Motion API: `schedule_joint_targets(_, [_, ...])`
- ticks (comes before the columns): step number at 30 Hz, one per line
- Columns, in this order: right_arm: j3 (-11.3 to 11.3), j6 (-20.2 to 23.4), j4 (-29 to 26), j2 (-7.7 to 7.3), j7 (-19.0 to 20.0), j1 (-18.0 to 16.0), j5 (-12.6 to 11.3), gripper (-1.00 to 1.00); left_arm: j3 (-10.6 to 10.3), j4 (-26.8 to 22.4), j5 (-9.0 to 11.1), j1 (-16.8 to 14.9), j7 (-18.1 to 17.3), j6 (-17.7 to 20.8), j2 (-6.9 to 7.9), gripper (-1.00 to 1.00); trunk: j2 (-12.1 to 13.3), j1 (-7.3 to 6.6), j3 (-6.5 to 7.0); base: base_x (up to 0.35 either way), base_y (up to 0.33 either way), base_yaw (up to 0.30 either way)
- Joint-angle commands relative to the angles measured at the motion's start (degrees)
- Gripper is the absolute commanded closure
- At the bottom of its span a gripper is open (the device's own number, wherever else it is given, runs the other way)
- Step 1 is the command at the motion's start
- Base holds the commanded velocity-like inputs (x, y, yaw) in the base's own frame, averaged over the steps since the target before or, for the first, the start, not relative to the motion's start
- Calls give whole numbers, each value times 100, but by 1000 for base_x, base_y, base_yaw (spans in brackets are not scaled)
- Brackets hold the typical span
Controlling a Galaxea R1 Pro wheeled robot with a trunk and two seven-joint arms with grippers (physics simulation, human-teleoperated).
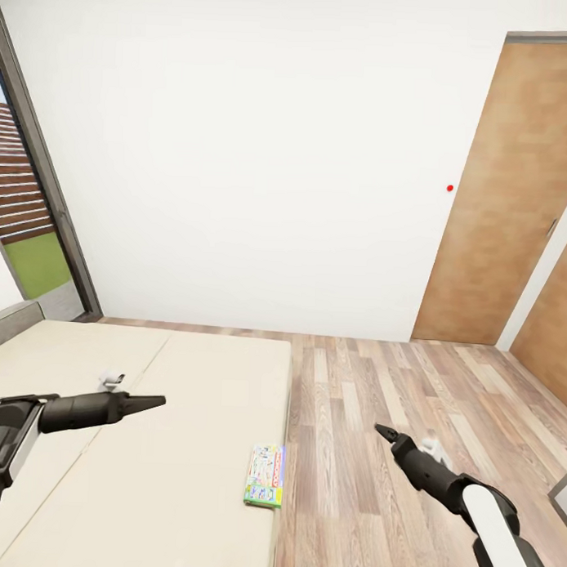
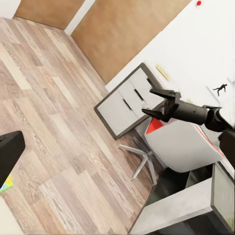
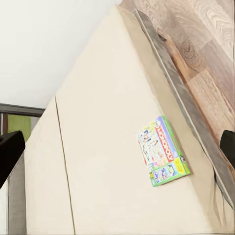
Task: Put all the toys in the child's room - the three board games (two on the bed and one on the table), the two jigsaw puzzles on the table, and the tennis ball on the table - inside the toy box on the table in the child's room.
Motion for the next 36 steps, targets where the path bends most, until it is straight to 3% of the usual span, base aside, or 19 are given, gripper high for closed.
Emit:
schedule_joint_targets(1, [-37,-10,24,33,-92,3,-94,-100,-34,19,36,-3,14,94,-32,-100,-14,4,-13,0,0,0])
schedule_joint_targets(4, [-133,-106,121,111,-188,19,-185,-100,-101,50,129,-4,-21,190,-129,-100,-14,4,-13,0,0,0])
schedule_joint_targets(15, [-487,-428,464,141,-260,35,-291,-100,-173,81,158,-4,-340,427,-83,-100,-14,4,-13,0,0,0])
schedule_joint_targets(36, [-504,-416,469,133,-226,35,-300,-100,-177,82,155,-3,-340,412,-81,-100,-14,4,-13,0,0,0])
